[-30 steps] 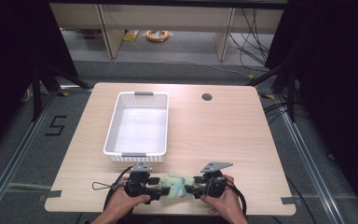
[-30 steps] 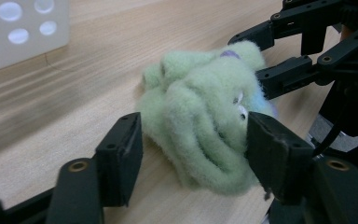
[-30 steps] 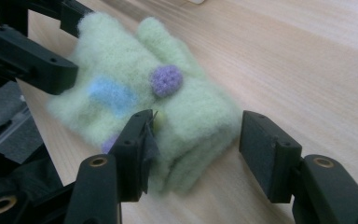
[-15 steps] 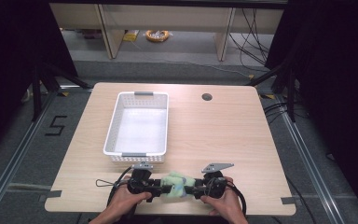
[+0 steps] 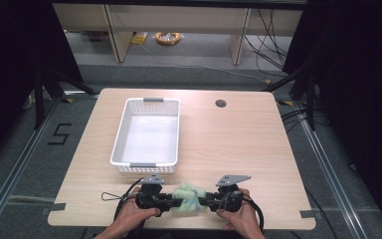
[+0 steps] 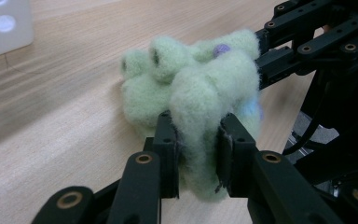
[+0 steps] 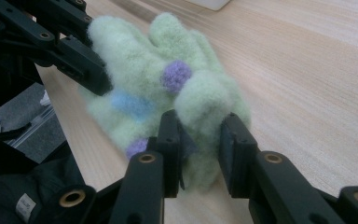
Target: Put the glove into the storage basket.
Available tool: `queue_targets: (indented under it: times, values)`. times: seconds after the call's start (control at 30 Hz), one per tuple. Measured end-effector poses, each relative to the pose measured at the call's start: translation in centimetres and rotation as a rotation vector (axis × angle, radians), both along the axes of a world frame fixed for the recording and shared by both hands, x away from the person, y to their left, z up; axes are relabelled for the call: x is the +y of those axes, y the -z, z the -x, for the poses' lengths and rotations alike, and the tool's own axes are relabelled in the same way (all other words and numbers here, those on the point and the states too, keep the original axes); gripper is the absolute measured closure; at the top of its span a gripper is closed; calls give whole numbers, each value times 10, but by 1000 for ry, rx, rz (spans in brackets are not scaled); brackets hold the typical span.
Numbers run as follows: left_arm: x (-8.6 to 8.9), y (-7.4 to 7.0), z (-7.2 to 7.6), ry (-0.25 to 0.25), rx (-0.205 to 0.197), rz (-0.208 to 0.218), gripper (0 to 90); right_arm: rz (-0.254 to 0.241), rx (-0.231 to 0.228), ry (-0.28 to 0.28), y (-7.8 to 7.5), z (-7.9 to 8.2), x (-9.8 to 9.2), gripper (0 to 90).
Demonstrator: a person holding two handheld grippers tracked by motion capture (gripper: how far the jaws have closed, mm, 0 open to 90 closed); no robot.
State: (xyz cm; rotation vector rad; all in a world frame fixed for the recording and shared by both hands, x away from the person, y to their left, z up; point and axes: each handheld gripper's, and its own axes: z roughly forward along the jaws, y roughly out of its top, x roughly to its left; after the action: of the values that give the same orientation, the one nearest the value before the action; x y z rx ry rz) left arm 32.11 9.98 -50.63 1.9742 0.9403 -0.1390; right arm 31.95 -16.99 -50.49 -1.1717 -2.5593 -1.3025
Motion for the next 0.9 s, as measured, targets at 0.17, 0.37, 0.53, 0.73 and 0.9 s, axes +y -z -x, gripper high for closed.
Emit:
queue_targets:
  times: [0.17,0.37,0.53,0.73,0.9]
  values:
    - [1,-3,3,11,-4,4,726,0,-11,0,-5,1,-2,732]
    - [6,-10,6,17,-30,14,726,-9,-36,-10,-14,4,-1,733]
    - [10,-13,8,22,-39,24,725,-26,-41,-29,-19,5,1,732]
    - [11,-19,11,12,-51,32,725,-29,-35,-28,-28,7,2,732]
    - [14,-27,12,9,-80,45,725,-49,-62,-46,-34,5,3,732]
